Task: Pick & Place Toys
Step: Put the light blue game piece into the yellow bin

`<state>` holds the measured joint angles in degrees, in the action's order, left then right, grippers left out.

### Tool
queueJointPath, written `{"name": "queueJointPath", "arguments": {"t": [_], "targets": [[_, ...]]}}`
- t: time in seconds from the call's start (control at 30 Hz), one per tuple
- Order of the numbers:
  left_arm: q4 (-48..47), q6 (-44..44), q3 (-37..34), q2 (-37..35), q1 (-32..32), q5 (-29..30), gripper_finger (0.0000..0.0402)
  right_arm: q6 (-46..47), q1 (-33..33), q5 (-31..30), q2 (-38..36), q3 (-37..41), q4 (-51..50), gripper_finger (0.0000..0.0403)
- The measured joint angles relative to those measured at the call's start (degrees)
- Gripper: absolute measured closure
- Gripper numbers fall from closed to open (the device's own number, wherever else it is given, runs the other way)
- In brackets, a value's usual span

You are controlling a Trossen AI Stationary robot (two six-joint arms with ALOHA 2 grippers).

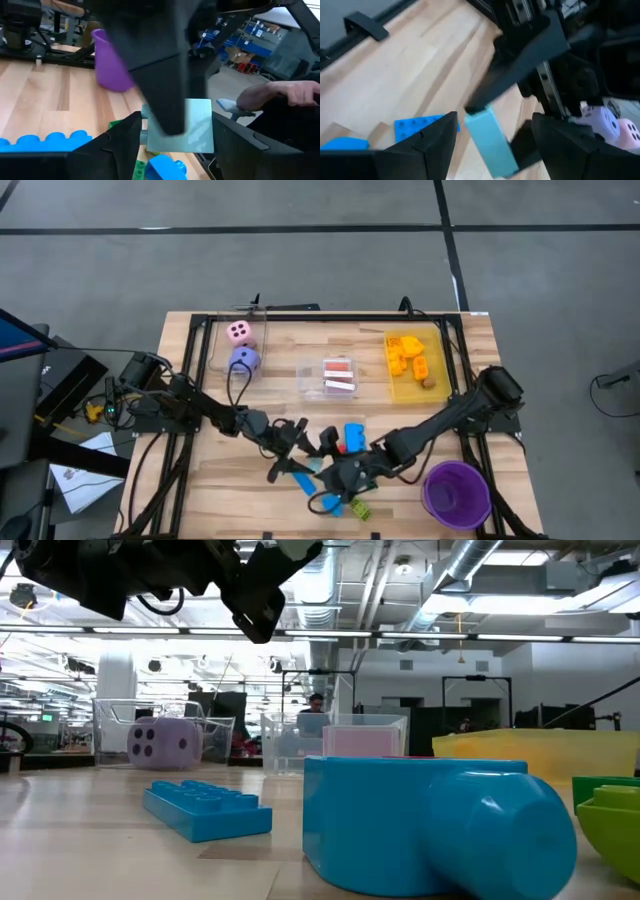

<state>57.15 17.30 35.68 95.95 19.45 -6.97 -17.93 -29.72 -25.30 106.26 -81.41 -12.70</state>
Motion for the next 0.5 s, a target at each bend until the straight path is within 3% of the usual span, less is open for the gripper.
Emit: {"name": "queueJointPath", "arguments": {"t": [0.2,0.33,0.5], "targets": [[0.0,0.1,0.0,0.0,0.1,0.0,0.0205,1.5,1.3,0.0,0.0,0.0,-1.5,0.0153],[0.0,0.0,0.0,0.0,0.1,0.0,0.0192,1.5,1.2,0.0,0.0,0.0,-1.4,0.0160],[0.0,-0.3,0.0,0.0,0.1,0.0,0.0185,2.5,1.1,0.0,0.0,0.0,-1.5,0.0209]]}}
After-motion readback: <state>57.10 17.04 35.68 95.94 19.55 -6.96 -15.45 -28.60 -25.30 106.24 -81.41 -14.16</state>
